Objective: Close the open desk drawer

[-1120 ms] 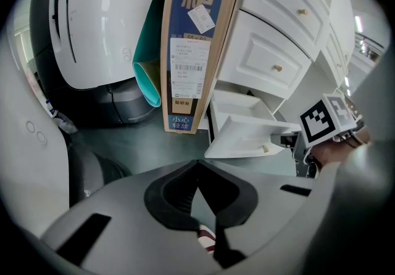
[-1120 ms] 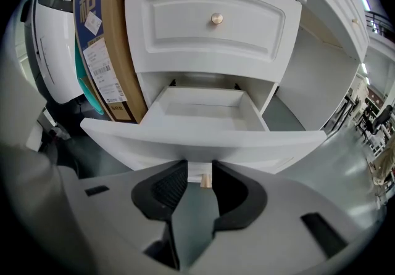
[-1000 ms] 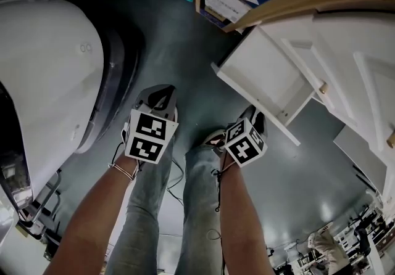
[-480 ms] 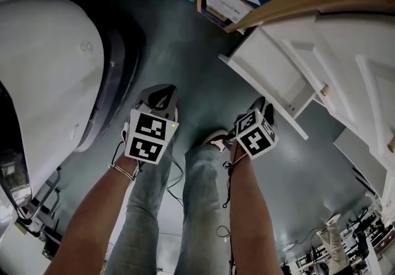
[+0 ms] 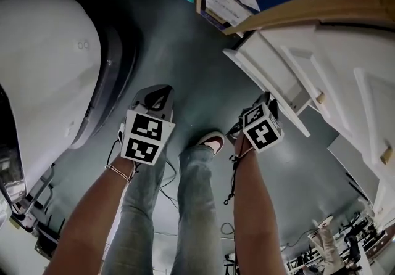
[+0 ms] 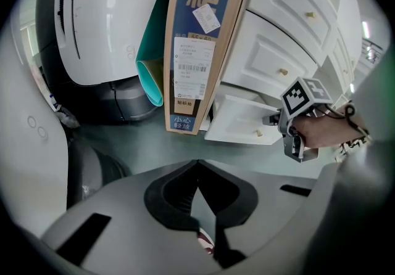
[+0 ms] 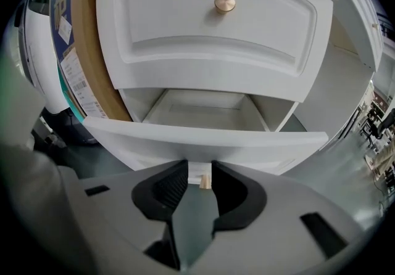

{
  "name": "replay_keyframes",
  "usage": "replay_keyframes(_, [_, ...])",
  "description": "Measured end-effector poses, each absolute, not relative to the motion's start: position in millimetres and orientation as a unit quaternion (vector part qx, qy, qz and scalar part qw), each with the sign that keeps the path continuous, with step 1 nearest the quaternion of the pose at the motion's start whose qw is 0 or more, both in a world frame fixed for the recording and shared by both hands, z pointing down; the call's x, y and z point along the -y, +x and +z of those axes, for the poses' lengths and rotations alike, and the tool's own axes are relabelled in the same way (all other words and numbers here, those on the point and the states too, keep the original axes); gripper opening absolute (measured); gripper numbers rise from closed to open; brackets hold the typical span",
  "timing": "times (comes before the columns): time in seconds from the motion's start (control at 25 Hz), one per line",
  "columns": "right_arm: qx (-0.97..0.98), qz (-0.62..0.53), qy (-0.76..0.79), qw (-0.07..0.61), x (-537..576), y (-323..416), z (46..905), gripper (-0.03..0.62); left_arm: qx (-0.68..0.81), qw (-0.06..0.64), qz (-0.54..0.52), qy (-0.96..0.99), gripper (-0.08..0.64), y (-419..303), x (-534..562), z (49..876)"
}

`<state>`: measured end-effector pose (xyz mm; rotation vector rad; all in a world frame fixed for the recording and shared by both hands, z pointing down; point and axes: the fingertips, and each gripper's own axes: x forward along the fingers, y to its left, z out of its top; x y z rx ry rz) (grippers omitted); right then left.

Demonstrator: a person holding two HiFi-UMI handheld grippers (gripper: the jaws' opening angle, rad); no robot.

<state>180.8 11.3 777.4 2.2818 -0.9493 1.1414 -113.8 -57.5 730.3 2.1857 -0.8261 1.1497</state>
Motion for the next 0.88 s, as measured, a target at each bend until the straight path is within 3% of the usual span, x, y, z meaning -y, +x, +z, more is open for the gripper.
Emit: replay_keyframes(0.88, [0.354,0.390,0.823,0.211,30.7,227.1,778.0,0.117,0.337,0.271,0.414,0.801,0.012,-108.8,70.5,723.3])
